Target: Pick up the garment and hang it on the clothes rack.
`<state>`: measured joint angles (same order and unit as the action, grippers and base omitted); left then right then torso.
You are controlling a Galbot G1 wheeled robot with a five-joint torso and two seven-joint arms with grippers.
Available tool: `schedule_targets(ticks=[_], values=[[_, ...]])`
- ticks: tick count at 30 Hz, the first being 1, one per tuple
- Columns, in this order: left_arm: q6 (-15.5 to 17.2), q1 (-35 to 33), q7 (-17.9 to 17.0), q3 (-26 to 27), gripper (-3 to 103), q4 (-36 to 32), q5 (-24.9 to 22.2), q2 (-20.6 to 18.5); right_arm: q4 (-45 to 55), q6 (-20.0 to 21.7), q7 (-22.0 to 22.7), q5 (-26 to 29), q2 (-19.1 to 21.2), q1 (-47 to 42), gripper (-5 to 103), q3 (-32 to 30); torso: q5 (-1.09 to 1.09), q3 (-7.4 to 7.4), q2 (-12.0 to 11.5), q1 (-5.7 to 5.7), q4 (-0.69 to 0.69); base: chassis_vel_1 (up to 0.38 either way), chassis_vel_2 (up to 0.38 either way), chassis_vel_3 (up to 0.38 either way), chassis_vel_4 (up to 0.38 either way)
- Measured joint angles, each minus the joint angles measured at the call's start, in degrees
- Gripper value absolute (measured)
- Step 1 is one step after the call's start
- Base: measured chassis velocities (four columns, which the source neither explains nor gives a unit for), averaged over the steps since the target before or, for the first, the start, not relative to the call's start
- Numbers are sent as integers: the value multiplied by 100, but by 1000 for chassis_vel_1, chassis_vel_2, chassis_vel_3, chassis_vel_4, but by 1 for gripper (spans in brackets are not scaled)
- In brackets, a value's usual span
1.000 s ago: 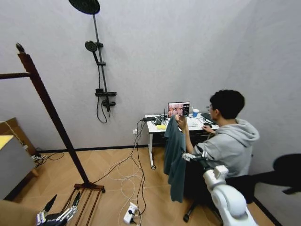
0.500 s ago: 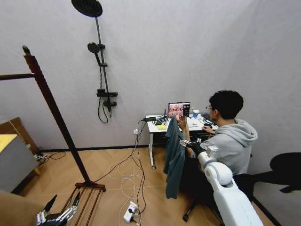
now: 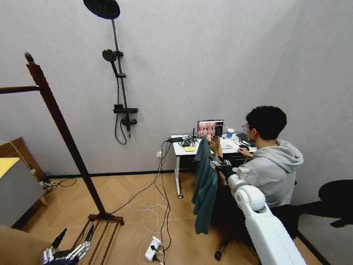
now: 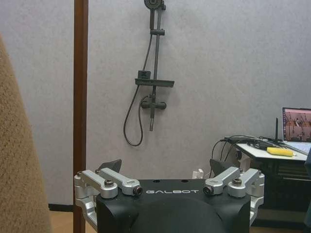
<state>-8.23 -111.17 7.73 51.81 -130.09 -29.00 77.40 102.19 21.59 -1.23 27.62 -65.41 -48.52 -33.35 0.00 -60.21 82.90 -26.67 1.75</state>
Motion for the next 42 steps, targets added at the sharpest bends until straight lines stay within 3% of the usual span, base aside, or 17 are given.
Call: schedule_targets(ticks=[1,3,5,10,12,32,42], values=[[0,0,0,0,100,0,0,0,0,0,0,0,0,0,45,0,0,0,0,0,0,0,0,0,0],[0,0,0,0,100,0,0,0,25,0,-9,-7,38,-52,34,0,1,0,0,0,0,0,0,0,0],[0,0,0,0,100,0,0,0,57,0,-10,-8,49,-86,34,-1,0,0,0,0,0,0,0,0,0],[0,0,0,0,100,0,0,0,311,47,5,-16,53,-315,14,-73,1,0,0,0,3,0,0,0,0],[0,0,0,0,100,0,0,0,370,58,4,-18,50,-355,12,-98,1,0,0,0,2,0,0,0,0],[0,0,0,0,100,0,0,0,2162,361,264,376,158,-1216,12,-384,-1,1,0,1,0,0,0,0,0],[0,0,0,0,100,0,0,0,2641,339,290,272,-53,-1819,12,-437,0,1,0,1,0,0,0,0,0]])
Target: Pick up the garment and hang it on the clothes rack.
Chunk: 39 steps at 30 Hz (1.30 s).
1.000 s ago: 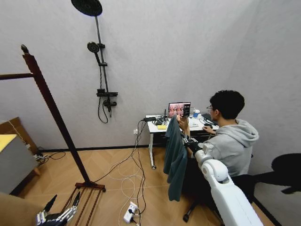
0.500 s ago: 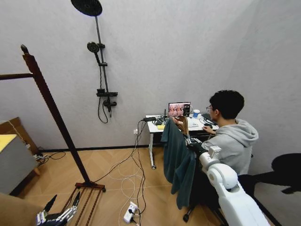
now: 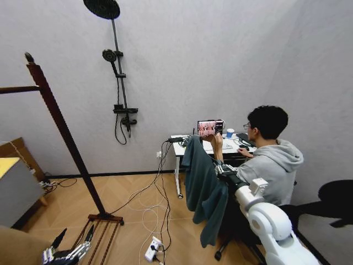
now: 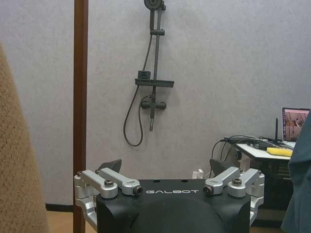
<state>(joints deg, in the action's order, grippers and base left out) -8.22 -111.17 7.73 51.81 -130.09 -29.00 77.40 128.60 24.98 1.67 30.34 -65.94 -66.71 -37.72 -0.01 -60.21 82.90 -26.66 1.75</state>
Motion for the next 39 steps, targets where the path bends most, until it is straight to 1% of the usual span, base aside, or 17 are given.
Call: schedule_targets(ticks=[4,14,24,30,39], values=[[0,0,0,0,100,0,0,0,38,-136,-23,-106,-102,-242,12,-35,1,0,0,0,0,0,0,0,0],[0,0,0,0,100,0,0,0,35,-278,-127,-124,-209,-256,12,-1,0,0,0,0,0,0,0,0,0],[0,0,0,0,100,0,0,0,113,-309,-147,-91,-171,-374,12,-75,0,0,0,1,1,-10,13,23,-14],[0,0,0,0,100,0,0,0,149,-337,-154,-98,-201,-395,12,-24,0,-1,0,-1,1,-29,97,89,-13],[-1,0,0,0,100,0,0,0,146,-321,-278,-217,-246,-485,12,25,0,-1,0,-1,1,27,97,103,24]])
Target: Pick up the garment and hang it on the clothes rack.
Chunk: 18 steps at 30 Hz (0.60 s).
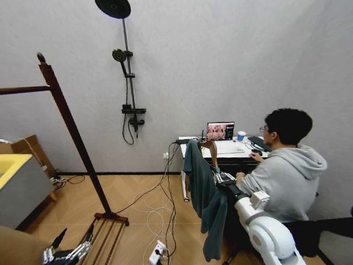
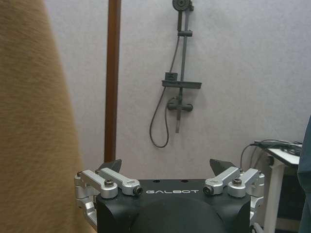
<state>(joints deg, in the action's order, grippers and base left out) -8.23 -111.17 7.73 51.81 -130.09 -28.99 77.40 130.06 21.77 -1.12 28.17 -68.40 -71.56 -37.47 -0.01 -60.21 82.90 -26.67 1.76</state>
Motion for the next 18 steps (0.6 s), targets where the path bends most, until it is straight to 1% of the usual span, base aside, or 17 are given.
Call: schedule_targets(ticks=[13,18], values=[[0,0,1,0,100,0,0,0,23,16,-27,35,79,28,12,-3,1,0,0,0,0,113,103,108,109],[0,0,1,0,100,0,0,0,23,-83,-31,29,60,-47,12,-20,1,0,0,0,-1,119,120,132,135]])
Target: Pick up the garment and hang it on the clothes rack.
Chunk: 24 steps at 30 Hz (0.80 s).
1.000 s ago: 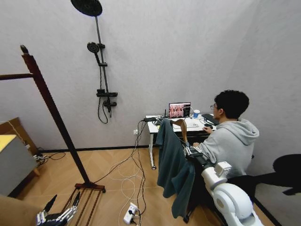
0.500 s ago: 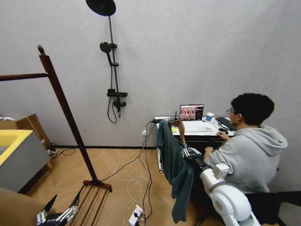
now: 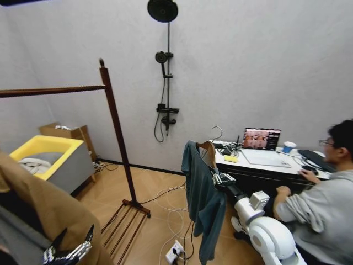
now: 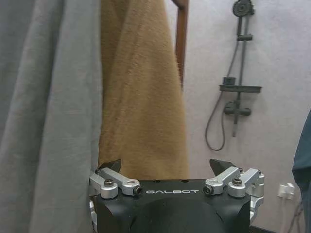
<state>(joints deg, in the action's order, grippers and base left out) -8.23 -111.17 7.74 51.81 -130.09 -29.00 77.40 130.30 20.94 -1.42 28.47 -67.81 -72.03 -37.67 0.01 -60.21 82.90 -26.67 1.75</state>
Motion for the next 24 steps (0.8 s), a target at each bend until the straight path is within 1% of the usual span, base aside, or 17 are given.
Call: schedule_targets(ticks=[9,12,16,24], values=[[0,0,-1,0,100,0,0,0,-22,-36,-94,19,-5,40,12,-16,-1,0,0,0,1,124,117,128,123],[0,0,-1,0,100,0,0,0,-39,-36,-97,31,-8,83,12,-12,-2,1,1,2,-1,125,129,136,132],[0,0,-1,0,100,0,0,0,-52,-35,-93,32,2,119,12,-11,1,1,0,2,0,117,140,153,119],[0,0,-1,0,100,0,0,0,-43,3,-71,47,2,160,12,-24,0,0,0,0,0,83,162,175,81]])
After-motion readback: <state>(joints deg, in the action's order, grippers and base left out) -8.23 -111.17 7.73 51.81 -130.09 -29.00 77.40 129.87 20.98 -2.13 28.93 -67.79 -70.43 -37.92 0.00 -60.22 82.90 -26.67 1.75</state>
